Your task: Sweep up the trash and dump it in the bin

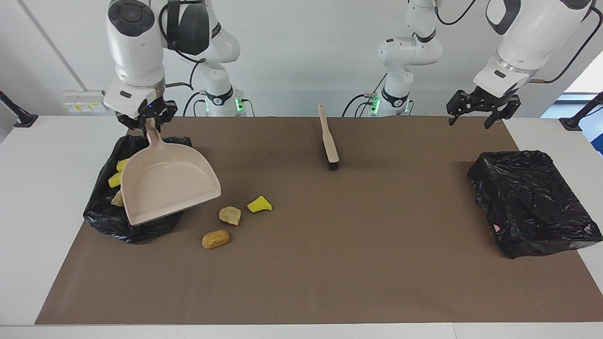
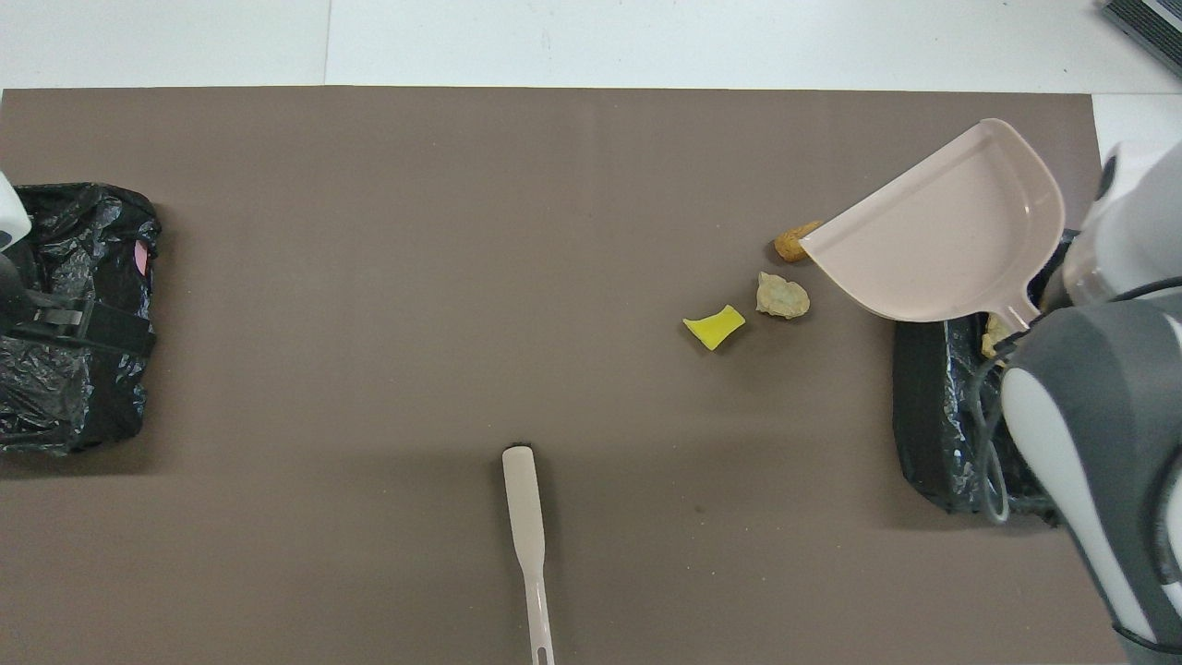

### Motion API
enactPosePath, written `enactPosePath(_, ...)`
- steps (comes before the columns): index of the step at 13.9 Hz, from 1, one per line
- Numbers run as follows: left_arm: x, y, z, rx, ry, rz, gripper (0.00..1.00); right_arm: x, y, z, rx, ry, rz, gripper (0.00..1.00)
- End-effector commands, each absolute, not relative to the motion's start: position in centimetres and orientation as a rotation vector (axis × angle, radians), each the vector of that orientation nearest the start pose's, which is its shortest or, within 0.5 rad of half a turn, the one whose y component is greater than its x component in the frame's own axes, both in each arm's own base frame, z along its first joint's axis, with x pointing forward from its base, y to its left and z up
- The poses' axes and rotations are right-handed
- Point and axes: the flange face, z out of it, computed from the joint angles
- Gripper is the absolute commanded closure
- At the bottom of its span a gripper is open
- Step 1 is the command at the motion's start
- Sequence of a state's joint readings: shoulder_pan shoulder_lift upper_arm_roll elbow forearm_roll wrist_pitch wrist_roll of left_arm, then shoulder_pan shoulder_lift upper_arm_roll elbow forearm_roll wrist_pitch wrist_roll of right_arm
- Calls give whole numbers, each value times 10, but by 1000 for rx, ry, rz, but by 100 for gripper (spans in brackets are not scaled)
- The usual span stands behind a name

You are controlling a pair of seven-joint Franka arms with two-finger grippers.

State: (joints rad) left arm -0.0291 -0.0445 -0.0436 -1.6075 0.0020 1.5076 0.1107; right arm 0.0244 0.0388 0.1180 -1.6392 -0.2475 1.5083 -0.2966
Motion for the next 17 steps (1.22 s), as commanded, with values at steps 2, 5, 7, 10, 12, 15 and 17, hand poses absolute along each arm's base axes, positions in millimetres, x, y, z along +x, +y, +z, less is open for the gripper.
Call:
enactPosePath(2,528,-22,632,-3120,239,80,0,564,136,537,-3189,-494,236,100)
enactPosePath(5,528,-24,632,-3118,246,85,0,570,226,496,-3093,-430,164,100)
enactPosePath(7,528,-24,632,-3118,246,80,0,572,266,470,-3062,-344,136,100)
enactPosePath(10,528,-24,632,-3118,243,80,0,571,329,424,-3055,-327,119,100)
enactPosePath(12,528,-24,632,-3118,246,80,0,570,372,398,-3048,-273,94,100)
enactPosePath(15,528,-24,632,-3118,243,80,0,581,413,377,-3045,-187,74,100)
enactPosePath(17,528,-24,632,-3118,243,80,0,582,421,372,-3023,-152,42,100)
